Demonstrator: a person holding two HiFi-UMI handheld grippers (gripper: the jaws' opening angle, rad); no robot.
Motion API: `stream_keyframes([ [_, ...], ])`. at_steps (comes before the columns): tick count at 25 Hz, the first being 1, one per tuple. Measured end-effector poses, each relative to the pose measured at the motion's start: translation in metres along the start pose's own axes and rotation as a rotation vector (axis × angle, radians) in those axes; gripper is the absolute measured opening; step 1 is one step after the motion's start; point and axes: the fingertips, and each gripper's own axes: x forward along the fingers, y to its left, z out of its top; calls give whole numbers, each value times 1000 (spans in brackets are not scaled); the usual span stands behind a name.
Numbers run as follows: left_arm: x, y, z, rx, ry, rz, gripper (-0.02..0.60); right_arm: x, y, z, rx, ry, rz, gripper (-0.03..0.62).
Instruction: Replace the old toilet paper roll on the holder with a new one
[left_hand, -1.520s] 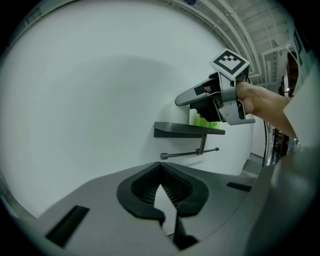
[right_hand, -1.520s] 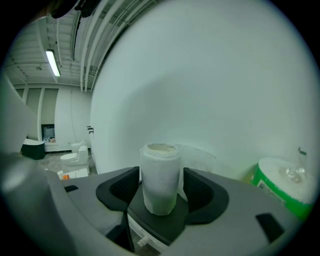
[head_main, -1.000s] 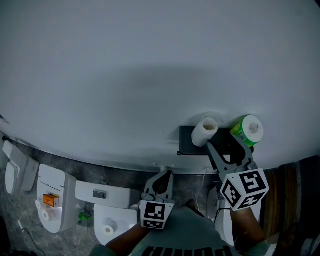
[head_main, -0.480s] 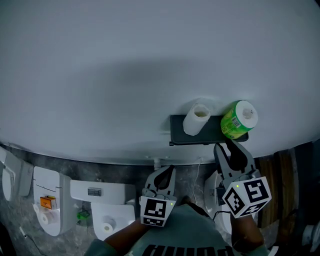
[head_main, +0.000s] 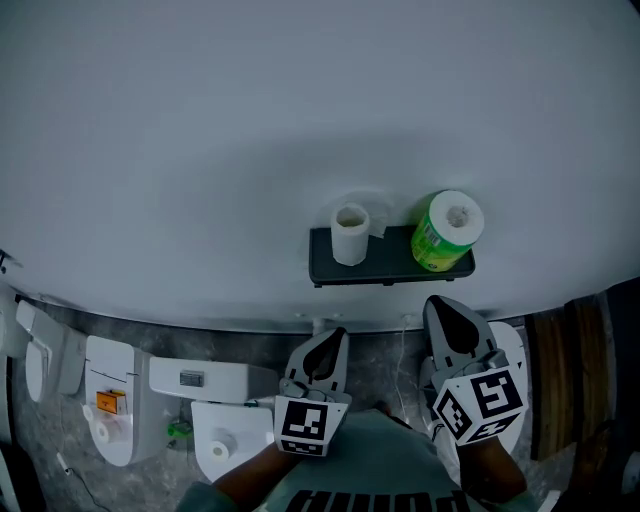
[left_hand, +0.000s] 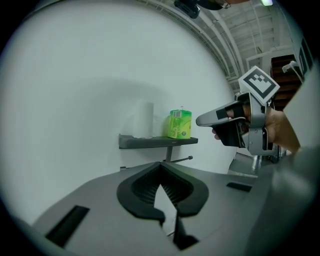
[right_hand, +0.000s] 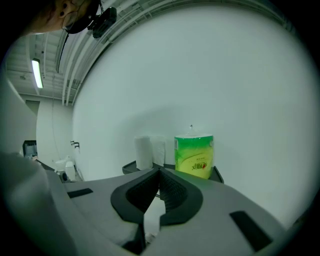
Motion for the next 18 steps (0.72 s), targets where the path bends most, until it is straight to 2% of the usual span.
stream_keyframes([
  [6,3,-47,14,40,-9,3,5,-33,-25,-12,7,-5,24,11],
  [11,4,-76,22,47,-58,37,5,-57,-37,-21,-13,-17,56,11],
  [18,-10,-104,16,59,-36,97,5,-85,-43,-44,-16,-18,115,11],
])
